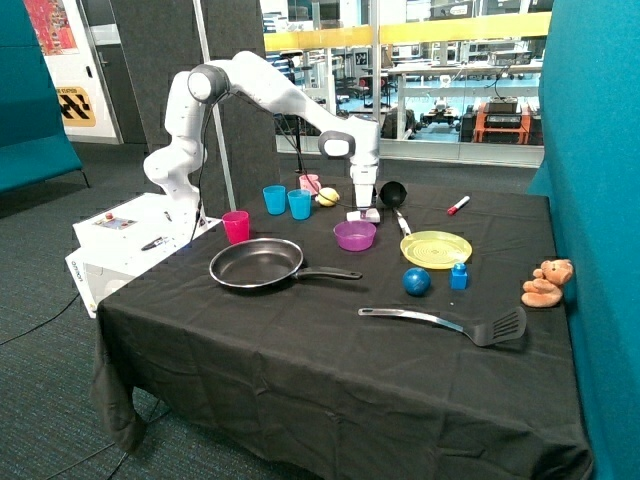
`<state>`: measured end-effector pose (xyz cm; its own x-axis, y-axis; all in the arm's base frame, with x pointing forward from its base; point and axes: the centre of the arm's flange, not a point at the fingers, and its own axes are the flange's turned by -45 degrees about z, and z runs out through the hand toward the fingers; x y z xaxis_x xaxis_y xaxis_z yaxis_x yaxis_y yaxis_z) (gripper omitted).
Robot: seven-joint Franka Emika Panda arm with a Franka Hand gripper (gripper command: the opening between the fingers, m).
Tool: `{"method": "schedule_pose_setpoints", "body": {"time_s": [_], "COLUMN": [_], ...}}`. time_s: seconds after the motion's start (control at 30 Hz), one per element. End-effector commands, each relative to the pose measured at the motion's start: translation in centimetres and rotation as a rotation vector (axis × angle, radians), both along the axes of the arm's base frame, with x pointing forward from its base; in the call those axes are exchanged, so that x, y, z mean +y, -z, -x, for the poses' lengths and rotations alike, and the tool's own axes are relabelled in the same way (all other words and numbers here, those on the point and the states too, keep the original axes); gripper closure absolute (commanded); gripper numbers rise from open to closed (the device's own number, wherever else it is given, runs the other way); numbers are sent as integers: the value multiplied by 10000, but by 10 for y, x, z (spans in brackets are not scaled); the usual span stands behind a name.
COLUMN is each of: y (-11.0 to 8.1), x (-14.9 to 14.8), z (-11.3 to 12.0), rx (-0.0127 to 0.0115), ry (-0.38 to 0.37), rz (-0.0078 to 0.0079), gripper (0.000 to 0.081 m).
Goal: Clean the pan
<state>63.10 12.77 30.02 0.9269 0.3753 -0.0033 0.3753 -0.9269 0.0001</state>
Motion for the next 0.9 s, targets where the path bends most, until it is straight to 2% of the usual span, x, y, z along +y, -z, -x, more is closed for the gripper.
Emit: {"method": "schedule_pose_setpoints", "body": {"time_s": [0.0,0.57,0.73,0.87], "y": [3,16,17,17], "x": [2,3,3,3], "z": [-6,-15,-19,-22], "rx": [-30,-30,-30,-30], "ry": [-81,-26,60,66], "rz": [-13,-13,-13,-13], "gripper": [39,65,182,375]}}
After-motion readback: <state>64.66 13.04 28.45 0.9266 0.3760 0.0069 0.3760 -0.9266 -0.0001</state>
